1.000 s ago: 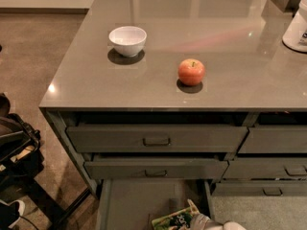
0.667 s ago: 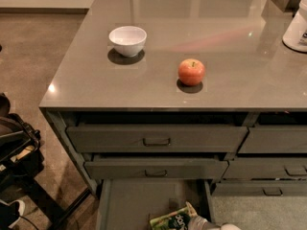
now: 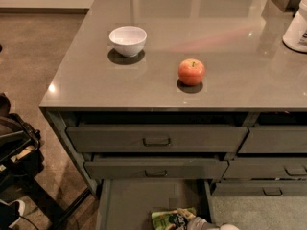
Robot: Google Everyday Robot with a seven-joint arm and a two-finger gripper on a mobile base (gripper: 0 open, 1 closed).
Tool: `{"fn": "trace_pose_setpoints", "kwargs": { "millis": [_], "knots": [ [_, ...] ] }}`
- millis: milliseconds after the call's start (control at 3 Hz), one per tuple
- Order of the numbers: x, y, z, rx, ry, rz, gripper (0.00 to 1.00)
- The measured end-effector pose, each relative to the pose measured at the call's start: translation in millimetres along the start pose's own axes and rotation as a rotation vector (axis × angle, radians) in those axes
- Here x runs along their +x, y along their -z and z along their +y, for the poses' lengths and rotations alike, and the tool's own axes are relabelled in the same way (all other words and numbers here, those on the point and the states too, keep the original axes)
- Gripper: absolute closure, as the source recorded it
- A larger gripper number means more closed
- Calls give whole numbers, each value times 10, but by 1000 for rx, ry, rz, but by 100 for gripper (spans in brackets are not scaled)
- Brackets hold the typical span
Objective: Pick green rice chip bag from bottom drawer and place on counter
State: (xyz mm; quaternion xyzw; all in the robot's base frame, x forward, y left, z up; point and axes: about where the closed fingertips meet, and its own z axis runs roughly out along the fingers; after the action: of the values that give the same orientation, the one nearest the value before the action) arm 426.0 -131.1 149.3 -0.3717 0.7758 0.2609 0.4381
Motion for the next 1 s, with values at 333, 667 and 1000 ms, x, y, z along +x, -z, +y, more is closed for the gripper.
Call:
{"fn": "trace_pose_setpoints", "kwargs": {
  "millis": [333,667,1000],
  "knots": [
    [0,0,0,0,0,0,65],
    [0,0,0,0,0,0,88],
    [0,-1,1,0,0,0,100]
  ]
}}
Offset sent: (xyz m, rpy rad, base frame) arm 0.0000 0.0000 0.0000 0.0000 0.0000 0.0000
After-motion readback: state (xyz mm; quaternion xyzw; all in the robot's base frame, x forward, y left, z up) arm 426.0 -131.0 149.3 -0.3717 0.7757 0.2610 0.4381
